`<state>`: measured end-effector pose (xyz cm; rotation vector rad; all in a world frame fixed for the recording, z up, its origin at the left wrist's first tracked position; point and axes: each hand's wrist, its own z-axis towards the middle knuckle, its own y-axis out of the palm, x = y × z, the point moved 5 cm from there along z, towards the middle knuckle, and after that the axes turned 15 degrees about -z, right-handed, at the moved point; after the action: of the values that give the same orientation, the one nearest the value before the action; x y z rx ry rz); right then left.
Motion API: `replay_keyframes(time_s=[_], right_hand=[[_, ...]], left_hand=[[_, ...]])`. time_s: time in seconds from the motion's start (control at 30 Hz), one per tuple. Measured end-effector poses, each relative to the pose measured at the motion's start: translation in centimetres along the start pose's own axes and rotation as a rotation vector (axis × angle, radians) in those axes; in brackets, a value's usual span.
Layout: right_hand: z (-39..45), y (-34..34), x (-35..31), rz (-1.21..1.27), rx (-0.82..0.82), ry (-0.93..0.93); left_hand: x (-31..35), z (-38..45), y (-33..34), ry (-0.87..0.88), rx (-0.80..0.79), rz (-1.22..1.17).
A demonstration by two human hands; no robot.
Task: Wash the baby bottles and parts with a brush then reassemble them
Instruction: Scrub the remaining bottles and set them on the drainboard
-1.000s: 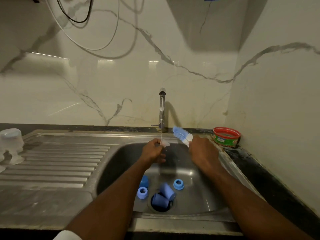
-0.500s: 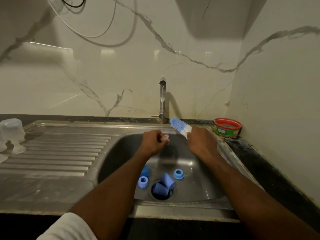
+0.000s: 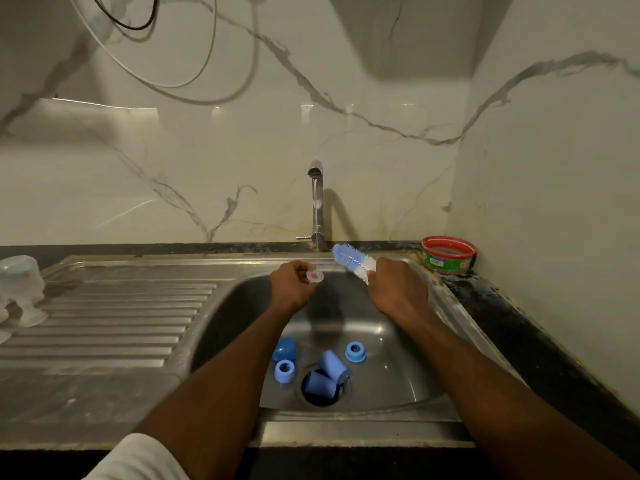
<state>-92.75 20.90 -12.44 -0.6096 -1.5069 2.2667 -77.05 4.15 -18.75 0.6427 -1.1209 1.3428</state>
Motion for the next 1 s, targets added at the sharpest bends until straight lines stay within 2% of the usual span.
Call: replay_keyframes(time_s=[0.17,0.3,0.43,0.5,0.57,0.7,0.9,1.0], right_hand=[[0.1,0.2,0.0,-0.005,-0.004,0.004],[0.2,0.4,0.0,0.001,0.005,-0.001],[0.3,0.5,0.0,-0.046,-0.001,-0.015],[0.4,0.1,0.0,-0.161,0.019,-0.034],[0.6,-0.6,0.0,-0.260,0.064,-0.055],[0.6,-1.1,0.2,-0.243,0.119,-0.105],[0.4,-0.9,-0.7,-0.236,0.098,-0.251],[0.7,-2.3,-0.4,-0.312,0.162,-0.333]], left_hand=[[-0.1,-0.4,0.3,-0.024,-0.049,-0.091],[0.2,-0.7,0.8,-0.001,-0.127,-0.051],[1.7,-0.6,0.9,0.195,-0.174,0.307],[2.1,-0.7,1.0,0.255,-0.210,0.522],[2.4,-0.7,0.7,0.318,-0.180,0.615],[1.8,-0.3,0.1,0.282,-0.138,0.464],[2.0,-0.2,-0.4,0.375,-0.262,0.213],[2.3,-0.3,-0.3,0.405,-0.337,0.222]])
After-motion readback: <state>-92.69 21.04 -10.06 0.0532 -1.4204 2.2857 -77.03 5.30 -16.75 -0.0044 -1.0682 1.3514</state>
